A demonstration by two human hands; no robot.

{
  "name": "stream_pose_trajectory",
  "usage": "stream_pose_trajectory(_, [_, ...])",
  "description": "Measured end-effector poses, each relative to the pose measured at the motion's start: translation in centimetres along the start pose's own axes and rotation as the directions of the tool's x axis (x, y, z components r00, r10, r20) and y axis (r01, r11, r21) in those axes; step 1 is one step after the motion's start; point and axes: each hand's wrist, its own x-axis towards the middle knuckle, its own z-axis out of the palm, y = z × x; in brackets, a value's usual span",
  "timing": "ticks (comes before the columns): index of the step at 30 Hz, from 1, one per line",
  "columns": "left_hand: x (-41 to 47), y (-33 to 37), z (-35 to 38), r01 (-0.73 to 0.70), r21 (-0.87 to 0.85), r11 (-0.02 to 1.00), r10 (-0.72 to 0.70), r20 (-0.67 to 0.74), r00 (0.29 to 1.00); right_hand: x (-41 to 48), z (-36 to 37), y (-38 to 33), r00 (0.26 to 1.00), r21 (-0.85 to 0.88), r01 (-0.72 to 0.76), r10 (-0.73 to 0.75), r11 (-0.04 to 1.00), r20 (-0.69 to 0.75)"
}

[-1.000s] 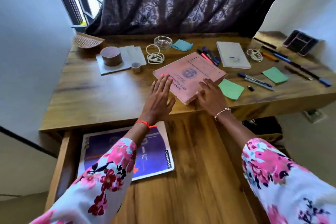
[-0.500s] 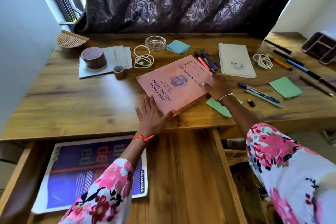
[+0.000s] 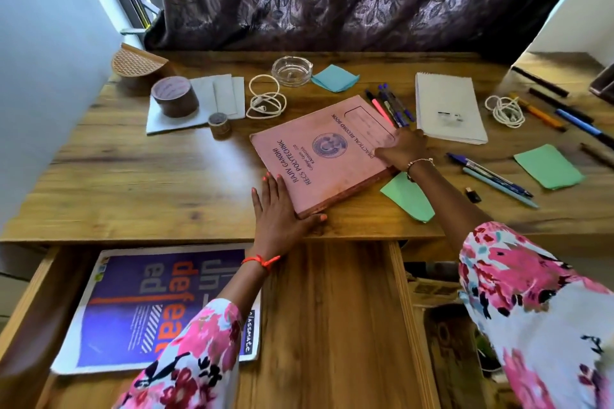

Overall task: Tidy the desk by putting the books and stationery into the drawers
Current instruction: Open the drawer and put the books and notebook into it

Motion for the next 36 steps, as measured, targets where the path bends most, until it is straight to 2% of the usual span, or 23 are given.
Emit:
stream_pose_trajectory(3, [0.0, 0.5, -0.5, 0.003, -0.134, 0.991, -0.010, -0.049, 0.999, -0.1, -0.6, -0.4, 0.999, 0.002, -0.013, 0.013, 1.000, -0.036])
stream_pose_trajectory(5, [0.2, 0.5, -0.9, 0.025, -0.220, 0.975, -0.032, -0.026, 0.999, -0.3, -1.0, -0.6, 0.998, 0.006, -0.035, 0.035, 0.999, -0.053])
stream_pose_trajectory(10, [0.3, -1.1, -2.1, 0.074, -0.492, 0.868, -0.084, 0.002, 0.996, -1.4, -1.3, -1.3, 0.996, 0.052, -0.069, 0.072, 0.996, -0.054])
stream_pose_trajectory(13, [-1.0, -1.3, -3.7, 0.010, -0.707, 0.707, -0.034, -0.020, 0.999, -2.6, -1.2, -1.9, 0.997, 0.095, -0.058, 0.063, 0.994, -0.048])
stream_pose_trajectory(15, [-1.9, -1.1, -4.7, 0.008, -0.778, 0.629, -0.038, -0.021, 0.999, -3.3, -1.2, -2.5, 0.996, 0.114, -0.072, 0.077, 0.991, -0.045])
stream_pose_trajectory(17, [-2.6, -1.0, -5.8, 0.061, -0.833, 0.550, -0.140, -0.020, 0.990, -4.0, -1.1, -2.9, 0.995, 0.105, -0.101, 0.103, 0.989, -0.013])
stream_pose_trajectory(20, [-3.1, -1.4, -7.8, 0.117, -0.956, 0.269, -0.259, 0.045, 0.965, -5.0, -1.2, -3.1, 0.987, 0.101, -0.144, 0.136, 0.984, 0.086])
stream_pose_trajectory(21, [-3.3, -1.6, -8.4, 0.134, -0.966, 0.221, -0.291, 0.065, 0.954, -5.5, -1.3, -3.2, 0.985, 0.074, -0.141, 0.133, 0.987, 0.108])
stream_pose_trajectory(25, [-4.0, -3.2, -9.5, 0.193, -0.950, 0.247, -0.351, 0.098, 0.931, -8.0, -1.8, -3.5, 0.980, 0.085, -0.124, 0.109, 0.989, 0.166])
stream_pose_trajectory(27, [-4.7, -4.2, -10.1, 0.210, -0.949, 0.236, -0.338, 0.122, 0.933, -9.6, -2.0, -3.3, 0.968, 0.178, -0.165, 0.125, 0.970, 0.217])
stream_pose_trajectory(31, [-6.5, -7.1, -11.2, 0.230, -0.942, 0.243, -0.287, 0.157, 0.945, -13.7, -2.5, -2.4, 0.967, 0.410, -0.217, 0.137, 0.886, 0.215])
stream_pose_trajectory(34, [-8.1, -9.2, -12.2, 0.275, -0.928, 0.253, -0.231, 0.218, 0.948, -18.7, -2.6, -1.2, 0.920, 0.559, -0.326, 0.119, 0.763, 0.374])
stream_pose_trajectory(36, [-9.2, -10.3, -13.0, 0.292, -0.913, 0.286, -0.191, 0.244, 0.951, -23.0, -2.3, -0.1, 0.864, 0.616, -0.386, 0.036, 0.686, 0.502])
